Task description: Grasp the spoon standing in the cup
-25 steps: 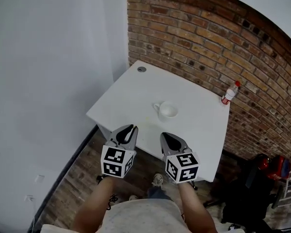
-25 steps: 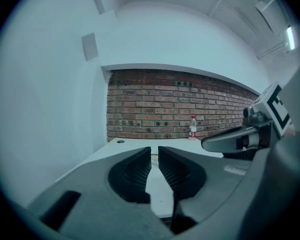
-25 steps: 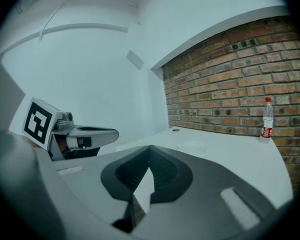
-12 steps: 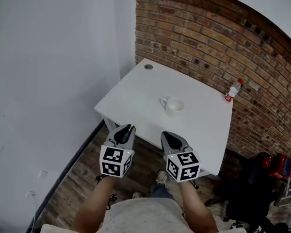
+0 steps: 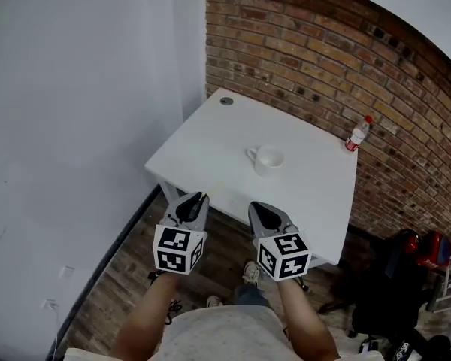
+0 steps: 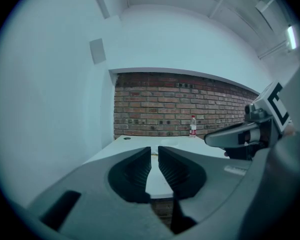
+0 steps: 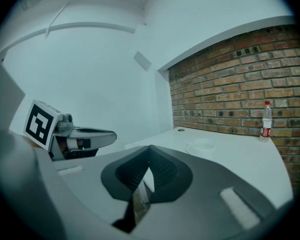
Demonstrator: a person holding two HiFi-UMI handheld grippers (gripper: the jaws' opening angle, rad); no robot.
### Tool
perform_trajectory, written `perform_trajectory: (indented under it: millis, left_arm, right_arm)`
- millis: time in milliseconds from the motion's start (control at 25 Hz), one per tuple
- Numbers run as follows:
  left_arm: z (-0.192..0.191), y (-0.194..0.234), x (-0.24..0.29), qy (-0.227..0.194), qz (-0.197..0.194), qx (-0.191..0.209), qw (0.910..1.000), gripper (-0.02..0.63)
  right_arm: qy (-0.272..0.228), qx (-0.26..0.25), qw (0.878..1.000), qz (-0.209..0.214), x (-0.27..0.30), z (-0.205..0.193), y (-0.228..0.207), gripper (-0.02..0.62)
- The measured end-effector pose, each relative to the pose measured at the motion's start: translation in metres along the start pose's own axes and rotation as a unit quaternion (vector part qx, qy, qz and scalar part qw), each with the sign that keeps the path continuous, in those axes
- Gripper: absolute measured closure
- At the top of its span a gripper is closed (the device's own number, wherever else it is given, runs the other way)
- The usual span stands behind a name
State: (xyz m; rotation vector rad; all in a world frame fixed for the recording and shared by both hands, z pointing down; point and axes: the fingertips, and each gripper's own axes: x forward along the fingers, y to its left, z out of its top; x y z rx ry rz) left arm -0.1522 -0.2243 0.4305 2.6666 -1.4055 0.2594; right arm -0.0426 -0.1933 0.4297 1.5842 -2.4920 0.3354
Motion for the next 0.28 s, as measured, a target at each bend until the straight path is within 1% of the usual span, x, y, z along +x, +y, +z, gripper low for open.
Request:
perform_trajectory:
  millis: [280]
  left_arm:
    - [-0.0008, -0.0048, -0.0009, -0.002, -0.006, -0.001, 1.0000, 0.561]
  right_arm:
    - [0.001, 0.000, 1.000, -0.002, -0.0037, -0.0010, 0.0010, 0.591]
